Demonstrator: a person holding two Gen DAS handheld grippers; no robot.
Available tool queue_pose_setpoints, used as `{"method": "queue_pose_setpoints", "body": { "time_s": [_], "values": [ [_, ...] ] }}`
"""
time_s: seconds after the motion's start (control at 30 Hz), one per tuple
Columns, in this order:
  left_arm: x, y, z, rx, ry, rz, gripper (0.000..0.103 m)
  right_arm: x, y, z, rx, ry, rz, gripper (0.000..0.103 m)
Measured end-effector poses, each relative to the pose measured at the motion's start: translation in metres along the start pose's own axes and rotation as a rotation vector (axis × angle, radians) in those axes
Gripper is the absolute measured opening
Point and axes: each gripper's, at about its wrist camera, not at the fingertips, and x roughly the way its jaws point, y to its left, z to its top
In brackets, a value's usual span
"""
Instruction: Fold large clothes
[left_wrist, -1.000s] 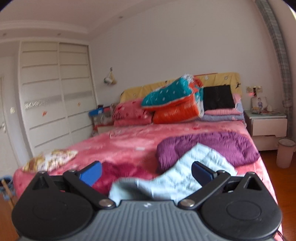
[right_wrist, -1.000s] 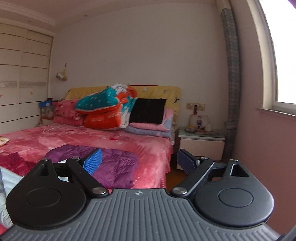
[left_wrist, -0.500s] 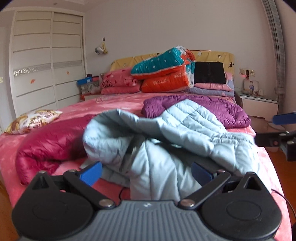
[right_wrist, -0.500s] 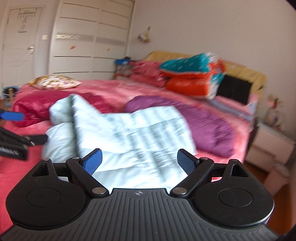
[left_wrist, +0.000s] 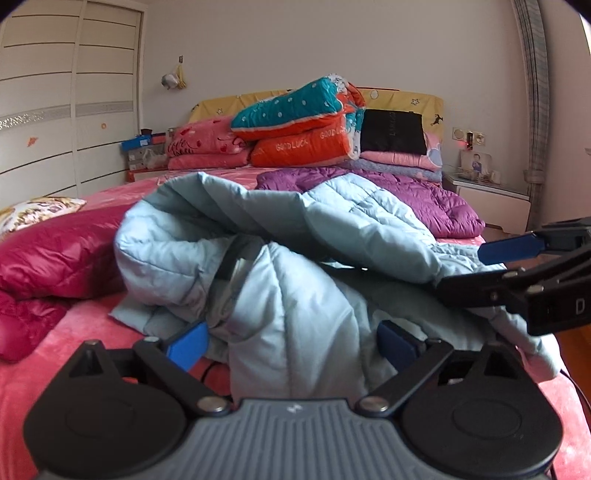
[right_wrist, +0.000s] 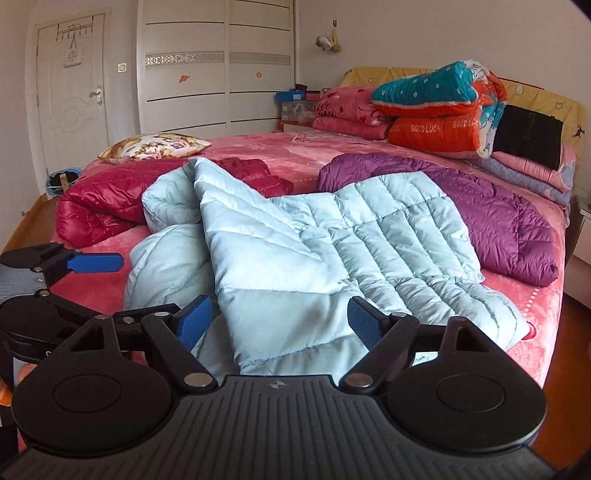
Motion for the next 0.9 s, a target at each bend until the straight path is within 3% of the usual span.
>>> {"method": "queue_pose_setpoints", "body": {
  "time_s": [0.1, 0.17, 0.2, 0.27, 0.3, 0.37, 0.47, 0.57, 0.9],
  "values": [
    [0.007, 0.002, 0.001, -0.026, 0.012, -0.023, 0.091, 0.002, 0.002, -0.001, -0.019, 0.022, -0.015, 0.089],
    [0.010, 0.001, 0.003, -0.046, 0.023, -0.039, 0.081, 0.000, 0.000, -0.002, -0.020, 0.040, -0.031, 0.071],
    [0.012, 0.001, 0.003, -0.054, 0.027, -0.044, 0.078, 0.001, -0.003, -0.003, -0.015, 0.048, -0.039, 0.067],
    [0.014, -0.001, 0.005, -0.075, 0.035, -0.058, 0.062, -0.001, -0.010, -0.006, 0.009, 0.053, -0.048, 0.049],
    [0.014, -0.001, 0.006, -0.086, 0.041, -0.068, 0.056, -0.004, -0.014, -0.006, 0.014, 0.053, -0.055, 0.044],
    [0.015, -0.003, 0.007, -0.096, 0.059, -0.080, 0.034, -0.008, -0.020, -0.007, 0.015, 0.047, -0.078, 0.034],
    [0.012, -0.008, 0.011, -0.094, 0.065, -0.075, 0.020, -0.013, -0.030, -0.005, 0.046, 0.034, -0.112, 0.026],
    [0.004, -0.010, 0.015, -0.102, 0.063, -0.071, 0.012, -0.021, -0.040, -0.001, 0.078, 0.010, -0.153, 0.022],
    [-0.051, -0.013, 0.040, -0.127, -0.009, -0.097, 0.007, -0.079, -0.086, 0.018, 0.172, -0.100, -0.291, 0.016]
  ]
}}
